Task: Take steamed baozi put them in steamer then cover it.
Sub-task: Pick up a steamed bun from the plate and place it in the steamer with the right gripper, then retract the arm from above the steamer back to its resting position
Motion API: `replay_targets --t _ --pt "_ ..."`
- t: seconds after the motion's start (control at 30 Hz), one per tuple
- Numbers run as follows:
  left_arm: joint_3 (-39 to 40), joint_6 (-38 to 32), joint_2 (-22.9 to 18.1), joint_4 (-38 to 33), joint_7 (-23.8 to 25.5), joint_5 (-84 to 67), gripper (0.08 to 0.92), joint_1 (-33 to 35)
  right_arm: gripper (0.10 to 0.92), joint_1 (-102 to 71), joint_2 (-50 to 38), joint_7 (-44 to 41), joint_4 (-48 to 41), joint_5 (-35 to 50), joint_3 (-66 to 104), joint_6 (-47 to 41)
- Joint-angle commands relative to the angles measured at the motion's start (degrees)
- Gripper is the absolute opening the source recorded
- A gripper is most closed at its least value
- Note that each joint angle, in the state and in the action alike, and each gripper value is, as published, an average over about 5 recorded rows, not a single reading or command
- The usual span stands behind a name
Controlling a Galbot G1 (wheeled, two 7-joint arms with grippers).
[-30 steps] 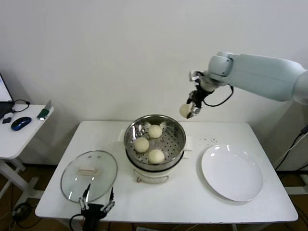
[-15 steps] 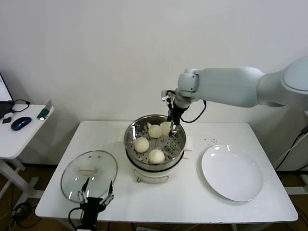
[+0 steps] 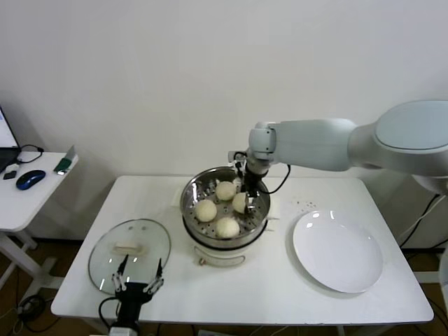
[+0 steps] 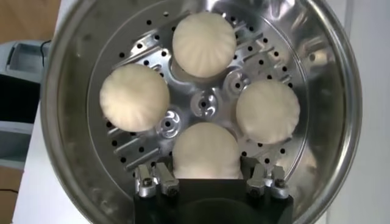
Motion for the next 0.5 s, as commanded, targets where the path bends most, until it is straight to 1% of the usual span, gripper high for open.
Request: replay_targets --t 0.03,0.17,0.33,0.5 --pt "0.05 0.16 0.08 0.29 0.02 -0.21 0.823 -0.59 0.701 -1.85 0.66 0.11 -1.96 -1.8 -0.28 0.0" --pt "0.19 0.32 0.08 0.2 0.01 -0.17 0.823 -0.75 0.719 -1.84 0.51 0.42 -1.39 -1.72 0.08 -0.3" --pt "0.16 0.3 0.09 0.15 -0.02 -0.13 0.823 -0.65 0.807 -0.89 0.05 -0.24 -0.91 -1.56 0.63 -0.35" --pt "0.08 0.25 0.08 -0.04 0.03 -0.09 0.823 -0.47 0.822 1.6 -1.83 -1.03 0.16 -0.94 1.6 0.0"
